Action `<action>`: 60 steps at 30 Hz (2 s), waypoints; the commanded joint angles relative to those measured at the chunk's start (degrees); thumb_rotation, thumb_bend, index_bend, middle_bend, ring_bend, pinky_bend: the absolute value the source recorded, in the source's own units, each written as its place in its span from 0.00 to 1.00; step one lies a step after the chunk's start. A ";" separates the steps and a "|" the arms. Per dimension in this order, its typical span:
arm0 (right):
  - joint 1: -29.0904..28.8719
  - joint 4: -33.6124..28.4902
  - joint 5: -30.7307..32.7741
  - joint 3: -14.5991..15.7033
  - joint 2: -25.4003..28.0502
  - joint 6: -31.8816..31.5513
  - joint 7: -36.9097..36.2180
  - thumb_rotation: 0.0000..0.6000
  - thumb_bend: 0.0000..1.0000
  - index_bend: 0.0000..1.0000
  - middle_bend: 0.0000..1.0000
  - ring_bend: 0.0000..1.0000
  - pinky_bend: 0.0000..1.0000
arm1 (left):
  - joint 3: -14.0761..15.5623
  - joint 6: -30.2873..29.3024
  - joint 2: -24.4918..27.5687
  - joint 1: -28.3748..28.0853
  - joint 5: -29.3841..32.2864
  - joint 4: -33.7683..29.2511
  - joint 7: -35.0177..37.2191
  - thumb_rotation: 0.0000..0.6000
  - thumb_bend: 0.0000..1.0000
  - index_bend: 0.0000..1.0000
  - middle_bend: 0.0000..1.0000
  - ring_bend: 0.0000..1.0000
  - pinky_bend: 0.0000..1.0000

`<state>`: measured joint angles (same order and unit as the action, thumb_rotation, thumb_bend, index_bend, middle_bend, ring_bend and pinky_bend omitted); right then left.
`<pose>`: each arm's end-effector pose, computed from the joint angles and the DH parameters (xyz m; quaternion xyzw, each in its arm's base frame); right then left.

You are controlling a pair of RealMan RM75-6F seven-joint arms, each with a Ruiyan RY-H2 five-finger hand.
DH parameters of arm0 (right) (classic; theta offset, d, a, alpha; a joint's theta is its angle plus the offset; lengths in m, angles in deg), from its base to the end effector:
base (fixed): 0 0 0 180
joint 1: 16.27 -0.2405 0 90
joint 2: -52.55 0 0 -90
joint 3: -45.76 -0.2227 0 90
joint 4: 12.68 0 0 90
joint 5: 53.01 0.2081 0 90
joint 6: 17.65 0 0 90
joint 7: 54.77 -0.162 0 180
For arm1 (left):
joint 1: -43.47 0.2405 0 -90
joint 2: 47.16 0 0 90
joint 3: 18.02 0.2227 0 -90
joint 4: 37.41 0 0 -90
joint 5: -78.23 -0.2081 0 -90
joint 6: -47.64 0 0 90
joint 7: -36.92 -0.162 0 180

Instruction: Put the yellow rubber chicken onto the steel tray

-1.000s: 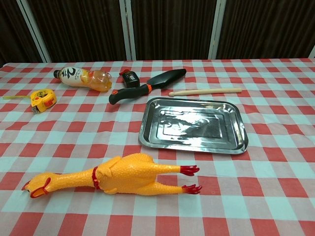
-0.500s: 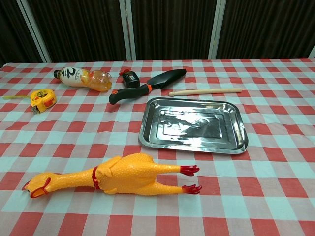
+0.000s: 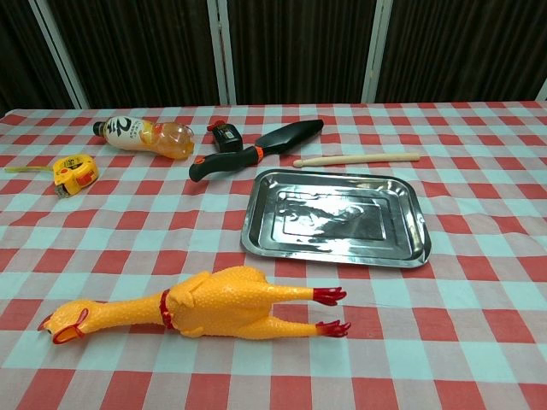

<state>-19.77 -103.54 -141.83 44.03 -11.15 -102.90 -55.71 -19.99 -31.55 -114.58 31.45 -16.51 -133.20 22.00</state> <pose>-0.2848 -0.1858 0.1450 0.6100 -0.3838 0.3810 0.5791 -0.2194 0.2170 0.0991 -0.7103 -0.2854 -0.3785 0.5204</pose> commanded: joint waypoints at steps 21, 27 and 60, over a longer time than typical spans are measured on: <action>0.41 -2.13 -1.86 1.30 0.95 -0.36 0.78 1.00 0.20 0.00 0.05 0.00 0.07 | 0.49 21.83 -15.81 -13.21 5.81 -1.67 -15.96 1.00 0.06 0.26 0.34 0.32 0.42; 0.83 -1.90 -1.58 1.45 1.02 -0.60 0.36 1.00 0.20 0.00 0.05 0.00 0.07 | 0.19 22.80 -19.87 -14.44 8.85 -0.02 -19.90 1.00 0.09 0.26 0.34 0.32 0.42; 2.22 0.39 -3.46 0.65 0.97 -4.96 -5.34 1.00 0.20 0.07 0.12 0.10 0.17 | 1.36 21.42 -23.85 -18.57 10.50 2.75 -13.47 1.00 0.58 0.57 0.64 0.58 0.59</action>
<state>-17.70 -103.41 -144.30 44.97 -10.20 -106.51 -59.61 -18.54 -9.01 -139.06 13.13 -4.38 -130.35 6.87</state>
